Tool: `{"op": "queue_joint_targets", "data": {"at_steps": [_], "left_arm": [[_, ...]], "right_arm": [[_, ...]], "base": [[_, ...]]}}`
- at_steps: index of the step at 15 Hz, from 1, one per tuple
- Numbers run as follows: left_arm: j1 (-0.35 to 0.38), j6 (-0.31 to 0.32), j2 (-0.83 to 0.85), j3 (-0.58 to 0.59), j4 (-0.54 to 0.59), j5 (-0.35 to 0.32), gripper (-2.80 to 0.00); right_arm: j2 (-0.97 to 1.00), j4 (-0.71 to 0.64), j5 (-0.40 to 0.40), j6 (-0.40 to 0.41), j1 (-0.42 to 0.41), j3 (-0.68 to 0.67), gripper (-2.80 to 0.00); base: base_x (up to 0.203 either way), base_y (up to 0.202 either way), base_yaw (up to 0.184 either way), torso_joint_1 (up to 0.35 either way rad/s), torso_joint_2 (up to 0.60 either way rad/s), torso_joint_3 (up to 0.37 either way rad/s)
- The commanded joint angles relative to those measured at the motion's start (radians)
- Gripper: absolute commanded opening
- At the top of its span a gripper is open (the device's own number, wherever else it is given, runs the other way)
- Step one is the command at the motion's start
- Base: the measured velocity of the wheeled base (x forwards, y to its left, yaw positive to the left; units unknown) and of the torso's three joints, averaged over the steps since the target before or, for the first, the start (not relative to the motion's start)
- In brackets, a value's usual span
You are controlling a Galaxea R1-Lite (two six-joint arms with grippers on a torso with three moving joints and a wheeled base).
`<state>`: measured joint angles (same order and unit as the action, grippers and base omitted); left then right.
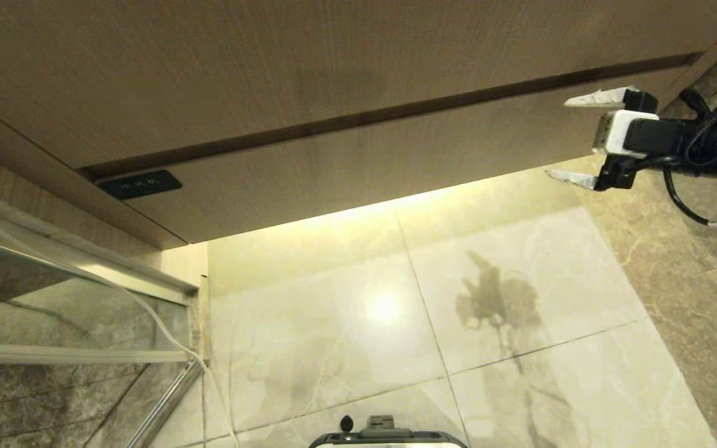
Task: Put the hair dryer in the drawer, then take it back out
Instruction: Pull open the drawer
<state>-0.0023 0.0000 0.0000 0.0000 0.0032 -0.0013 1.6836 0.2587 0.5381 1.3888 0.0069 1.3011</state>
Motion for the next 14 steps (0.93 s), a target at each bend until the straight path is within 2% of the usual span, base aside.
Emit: {"op": "queue_joint_targets", "data": {"at_steps": [1,2,3,5,7,11,14], "left_arm": [[0.001,0.0,0.0,0.001,0.0,0.0,-2.8],[0.0,0.0,0.0,0.002,0.0,0.0,-2.8],[0.001,0.0,0.0,0.001,0.0,0.0,-2.8],[0.001,0.0,0.0,0.002,0.0,0.0,-2.8],[0.001,0.0,0.0,0.002,0.0,0.0,-2.8],[0.001,0.0,0.0,0.001,0.0,0.0,-2.8],[0.001,0.0,0.0,0.0,0.0,0.0,-2.8]], "right_arm": [[-0.013,0.002,-0.016,-0.08,0.034,0.011,0.0],[-0.026,0.004,-0.039,-0.151,0.053,0.012,0.0],[-0.046,0.003,-0.109,-0.228,0.077,0.01,0.0],[-0.066,-0.023,-0.2,-0.295,0.114,0.008,0.0],[-0.065,-0.069,-0.198,-0.307,0.136,0.013,0.0],[-0.03,-0.066,-0.186,-0.299,0.189,0.027,0.0],[-0.001,-0.059,-0.101,-0.228,0.196,0.03,0.0]], "base": [[0.0,0.0,0.0,0.0,0.0,0.0],[0.0,0.0,0.0,0.0,0.0,0.0],[0.0,0.0,0.0,0.0,0.0,0.0],[0.0,0.0,0.0,0.0,0.0,0.0],[0.0,0.0,0.0,0.0,0.0,0.0],[0.0,0.0,0.0,0.0,0.0,0.0],[0.0,0.0,0.0,0.0,0.0,0.0]]}}
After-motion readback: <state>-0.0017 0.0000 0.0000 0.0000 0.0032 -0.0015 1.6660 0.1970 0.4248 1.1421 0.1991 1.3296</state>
